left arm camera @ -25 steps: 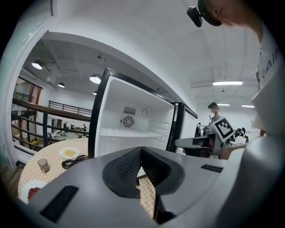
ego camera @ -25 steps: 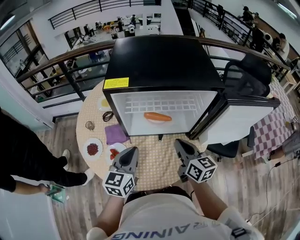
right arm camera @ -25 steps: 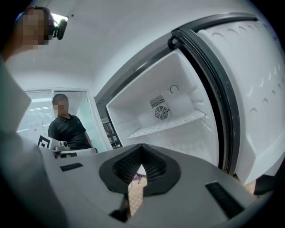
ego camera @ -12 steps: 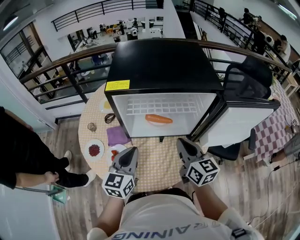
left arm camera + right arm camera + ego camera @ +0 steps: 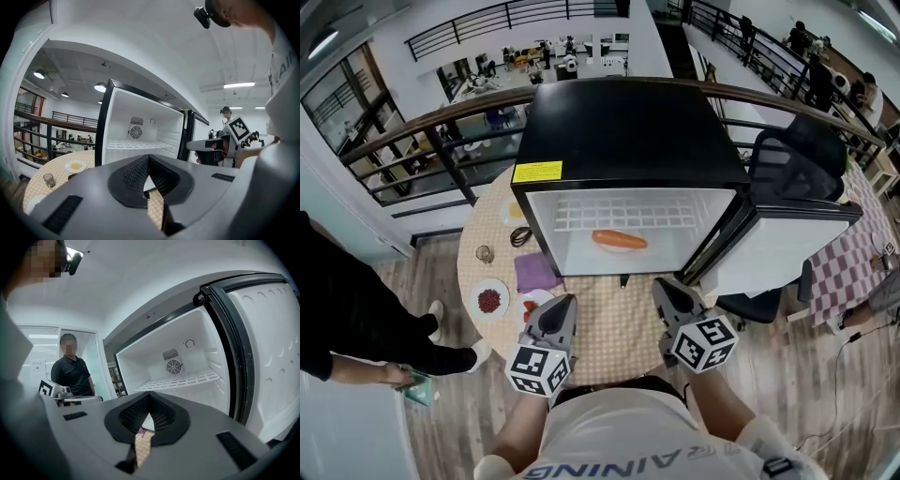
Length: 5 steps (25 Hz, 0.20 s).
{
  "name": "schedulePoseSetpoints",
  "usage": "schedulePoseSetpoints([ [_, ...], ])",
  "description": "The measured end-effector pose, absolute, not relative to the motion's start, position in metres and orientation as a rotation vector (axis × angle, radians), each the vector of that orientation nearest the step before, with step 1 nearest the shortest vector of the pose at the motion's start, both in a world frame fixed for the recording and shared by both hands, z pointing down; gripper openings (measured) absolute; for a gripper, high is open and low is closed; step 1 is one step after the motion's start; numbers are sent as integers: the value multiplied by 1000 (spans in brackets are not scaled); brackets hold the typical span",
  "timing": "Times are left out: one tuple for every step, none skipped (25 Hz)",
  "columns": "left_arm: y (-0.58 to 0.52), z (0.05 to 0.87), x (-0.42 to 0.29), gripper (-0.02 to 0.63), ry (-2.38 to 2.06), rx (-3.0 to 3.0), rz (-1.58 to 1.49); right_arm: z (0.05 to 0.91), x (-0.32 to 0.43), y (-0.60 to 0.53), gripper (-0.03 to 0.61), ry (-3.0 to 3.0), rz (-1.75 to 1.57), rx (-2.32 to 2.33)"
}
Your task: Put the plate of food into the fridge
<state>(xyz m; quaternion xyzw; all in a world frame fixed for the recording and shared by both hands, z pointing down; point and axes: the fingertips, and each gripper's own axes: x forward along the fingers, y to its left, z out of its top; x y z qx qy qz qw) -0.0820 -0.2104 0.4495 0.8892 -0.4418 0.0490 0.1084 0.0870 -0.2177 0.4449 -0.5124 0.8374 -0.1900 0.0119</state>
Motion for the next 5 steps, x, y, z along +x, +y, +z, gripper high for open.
schedulePoseSetpoints([
  [-211,449,-82,8,-1299,2616,144,445,87,-218,20,2612,-595,-1598],
  [-212,449,-82,8,-1298,2616,145,446,87,-219,20,2612,-598,-1597],
  [-212,449,-82,8,-1298,2616,145,446,86,-220,19,2613,-601,-1597],
  [-213,449,-82,8,-1297,2616,145,447,86,-221,19,2614,-604,-1597],
  [-214,449,-82,8,-1297,2615,145,447,86,-221,20,2615,-607,-1596],
])
